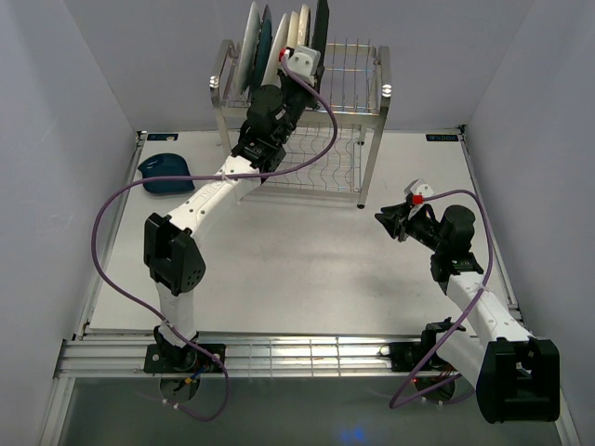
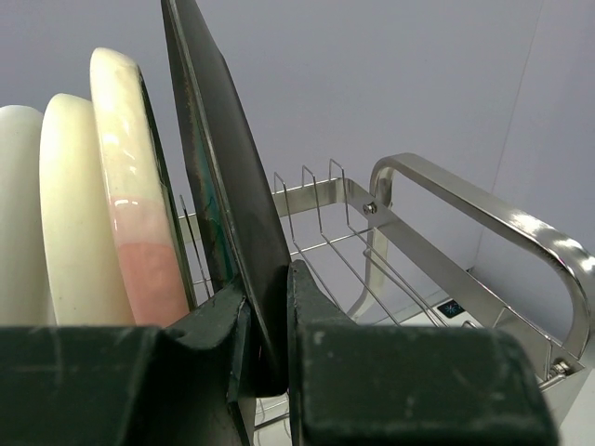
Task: Load the plates into the dish rack
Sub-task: Insert the plate into the dish rack.
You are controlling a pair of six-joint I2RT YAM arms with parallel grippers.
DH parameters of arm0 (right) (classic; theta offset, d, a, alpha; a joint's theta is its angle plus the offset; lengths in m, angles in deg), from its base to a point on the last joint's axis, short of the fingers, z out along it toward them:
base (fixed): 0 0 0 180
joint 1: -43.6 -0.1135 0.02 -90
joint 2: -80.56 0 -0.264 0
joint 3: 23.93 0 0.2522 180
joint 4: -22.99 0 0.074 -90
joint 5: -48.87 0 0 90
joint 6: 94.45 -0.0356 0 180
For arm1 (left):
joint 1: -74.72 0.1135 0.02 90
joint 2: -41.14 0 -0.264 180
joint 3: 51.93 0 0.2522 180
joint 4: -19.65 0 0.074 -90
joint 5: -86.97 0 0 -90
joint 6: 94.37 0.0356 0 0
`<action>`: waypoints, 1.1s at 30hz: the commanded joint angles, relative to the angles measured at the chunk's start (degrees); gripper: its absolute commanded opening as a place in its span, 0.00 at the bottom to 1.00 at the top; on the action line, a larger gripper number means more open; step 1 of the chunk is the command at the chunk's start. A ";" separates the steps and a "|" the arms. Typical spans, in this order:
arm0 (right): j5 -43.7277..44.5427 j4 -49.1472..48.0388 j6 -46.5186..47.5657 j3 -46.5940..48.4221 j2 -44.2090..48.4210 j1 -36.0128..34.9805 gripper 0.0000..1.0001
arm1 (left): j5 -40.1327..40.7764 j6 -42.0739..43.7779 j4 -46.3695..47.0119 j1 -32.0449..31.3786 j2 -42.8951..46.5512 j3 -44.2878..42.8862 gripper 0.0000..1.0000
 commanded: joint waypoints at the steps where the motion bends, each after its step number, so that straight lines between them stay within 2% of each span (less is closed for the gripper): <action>1: -0.74 -1.75 0.63 1.13 -0.35 0.30 0.33 | 0.09 0.07 11.64 1.78 8.74 -1.73 0.00; 4: -0.74 -1.66 0.63 1.22 -0.35 0.30 0.33 | 0.88 0.16 11.56 1.78 8.48 -1.64 0.00; 5: -0.74 -1.66 0.63 1.22 -0.44 0.30 0.33 | 0.97 0.08 11.56 1.78 8.48 -1.56 0.03; 6: -0.74 -1.75 0.63 1.13 -0.44 0.30 0.33 | 1.06 0.08 11.56 1.78 8.39 -1.38 0.12; 8: -0.65 -1.66 0.63 1.22 -0.52 0.30 0.33 | 1.06 -0.10 11.56 1.78 8.48 -1.29 0.15; 10: -0.83 -1.66 0.63 1.22 -0.53 0.30 0.33 | 0.97 -0.27 11.56 1.78 8.57 -1.20 0.24; 14: -0.74 -1.66 0.72 1.22 -0.44 0.30 0.33 | 0.97 -1.06 11.47 1.78 8.92 -1.21 0.33; 19: -0.91 -1.66 0.63 1.05 -0.53 0.30 0.34 | 0.18 -3.17 11.29 1.69 9.89 -0.59 0.38; 23: -0.91 -1.66 0.72 1.22 -0.70 0.30 0.34 | -0.43 -3.70 11.03 1.78 10.76 -0.15 0.45; 33: -0.83 -1.66 0.81 1.22 -0.61 0.30 0.34 | -0.87 -5.72 9.54 1.69 15.86 1.43 0.50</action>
